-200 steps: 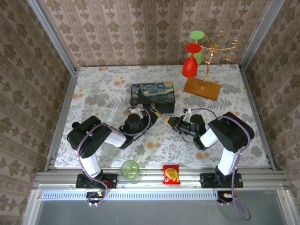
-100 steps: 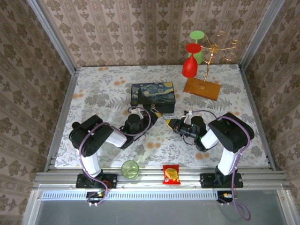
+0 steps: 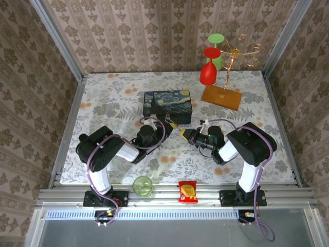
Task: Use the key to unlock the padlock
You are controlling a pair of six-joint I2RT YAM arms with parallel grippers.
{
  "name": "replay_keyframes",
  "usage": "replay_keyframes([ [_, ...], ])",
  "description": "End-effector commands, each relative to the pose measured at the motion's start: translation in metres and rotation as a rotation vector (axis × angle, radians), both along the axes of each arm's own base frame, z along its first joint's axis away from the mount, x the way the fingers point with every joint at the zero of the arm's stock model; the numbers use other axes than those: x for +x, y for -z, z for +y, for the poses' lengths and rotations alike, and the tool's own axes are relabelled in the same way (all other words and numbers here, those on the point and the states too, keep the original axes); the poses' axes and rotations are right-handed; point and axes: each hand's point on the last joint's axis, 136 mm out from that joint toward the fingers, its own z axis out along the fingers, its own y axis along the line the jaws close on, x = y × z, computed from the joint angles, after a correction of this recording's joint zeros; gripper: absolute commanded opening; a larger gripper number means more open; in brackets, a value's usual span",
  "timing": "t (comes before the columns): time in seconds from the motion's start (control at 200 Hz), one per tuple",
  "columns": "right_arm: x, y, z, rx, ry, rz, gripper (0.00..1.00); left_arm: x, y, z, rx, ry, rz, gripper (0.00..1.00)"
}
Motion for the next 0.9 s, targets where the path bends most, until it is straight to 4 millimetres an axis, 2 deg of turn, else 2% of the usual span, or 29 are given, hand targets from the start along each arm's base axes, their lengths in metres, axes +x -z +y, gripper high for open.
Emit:
replay_keyframes([
  [0.0, 0.001, -0.005, 0.004, 0.009, -0.011, -0.023, 0.00, 0.003, -0.027, -0.005, -0.075, -0.003, -0.076, 0.00],
  [0.27, 0.002, -0.009, 0.006, 0.011, -0.017, -0.042, 0.00, 0.002, -0.027, -0.010, -0.087, 0.011, -0.065, 0.00],
  [0.405, 0.007, -0.007, 0.008, 0.010, -0.025, -0.042, 0.00, -0.001, -0.029, -0.013, -0.098, 0.025, -0.065, 0.00],
  [0.545, 0.013, -0.013, 0.013, 0.013, -0.054, -0.074, 0.00, -0.004, -0.032, -0.016, -0.109, 0.039, -0.062, 0.00],
  [0.725, 0.017, -0.007, 0.004, 0.004, -0.072, -0.074, 0.00, -0.007, -0.035, -0.016, -0.114, 0.049, -0.066, 0.00],
  [0.895, 0.012, -0.008, 0.008, 0.013, -0.145, -0.085, 0.00, -0.007, -0.027, -0.017, -0.104, 0.054, -0.050, 0.00],
])
